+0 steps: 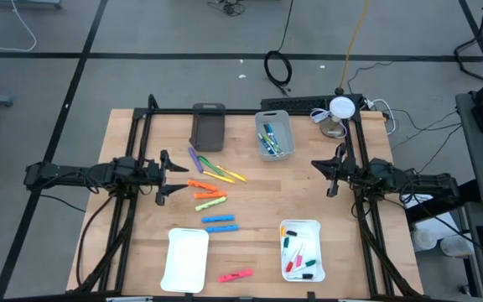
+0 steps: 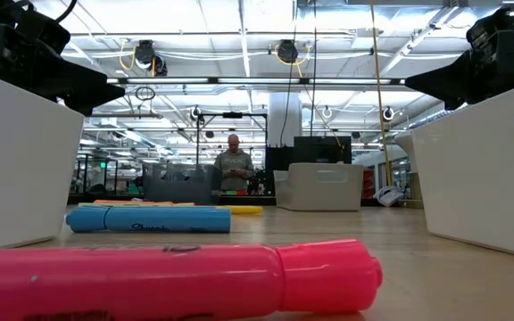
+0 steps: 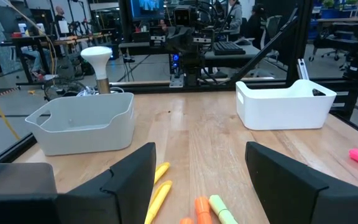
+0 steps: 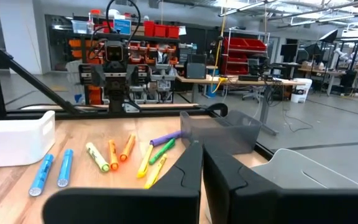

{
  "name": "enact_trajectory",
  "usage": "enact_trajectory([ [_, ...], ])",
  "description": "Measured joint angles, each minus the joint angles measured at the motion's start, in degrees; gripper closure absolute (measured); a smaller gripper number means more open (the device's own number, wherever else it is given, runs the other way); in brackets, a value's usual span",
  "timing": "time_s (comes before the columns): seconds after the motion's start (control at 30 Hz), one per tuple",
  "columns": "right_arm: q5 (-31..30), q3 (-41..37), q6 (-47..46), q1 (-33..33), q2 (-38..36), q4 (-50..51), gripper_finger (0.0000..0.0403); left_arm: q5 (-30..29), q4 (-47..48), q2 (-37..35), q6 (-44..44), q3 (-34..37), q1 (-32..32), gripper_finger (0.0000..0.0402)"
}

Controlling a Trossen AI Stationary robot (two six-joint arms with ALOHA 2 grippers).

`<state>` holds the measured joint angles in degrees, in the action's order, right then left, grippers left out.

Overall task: Pick & Place Markers
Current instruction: Put the pink marker pen into the left white bin

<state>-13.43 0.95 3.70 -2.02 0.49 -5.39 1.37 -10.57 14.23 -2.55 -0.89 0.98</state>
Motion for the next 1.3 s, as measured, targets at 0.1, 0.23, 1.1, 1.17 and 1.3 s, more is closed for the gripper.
enact_trajectory([
  [0.1, 0.0, 0.0, 0.01, 0.0, 0.0, 0.0, 0.0403, 0.0, 0.0, 0.0, 0.0, 0.0, 0.01, 0.0151],
  [0.23, 0.0, 0.0, 0.0, 0.0, 0.0, 0.0, 0.0403, 0.0, 0.0, -0.01, 0.0, 0.0, 0.01, 0.0151],
  [1.1, 0.04, 0.0, 0.01, 0.0, 0.0, -0.02, 0.0403, 40.37, -30.85, 9.16, -22.6, 0.02, -20.38, 0.0151],
  [1.17, 0.02, 0.0, 0.0, 0.0, 0.0, -0.02, 0.0403, 38.63, -34.15, 10.6, -21.19, 0.0, -21.8, 0.0151],
  [1.3, 0.03, 0.0, 0.02, 0.0, 0.02, 0.02, 0.0403, 38.19, -38.31, 13.16, -15.53, 0.0, -24.06, 0.0151],
])
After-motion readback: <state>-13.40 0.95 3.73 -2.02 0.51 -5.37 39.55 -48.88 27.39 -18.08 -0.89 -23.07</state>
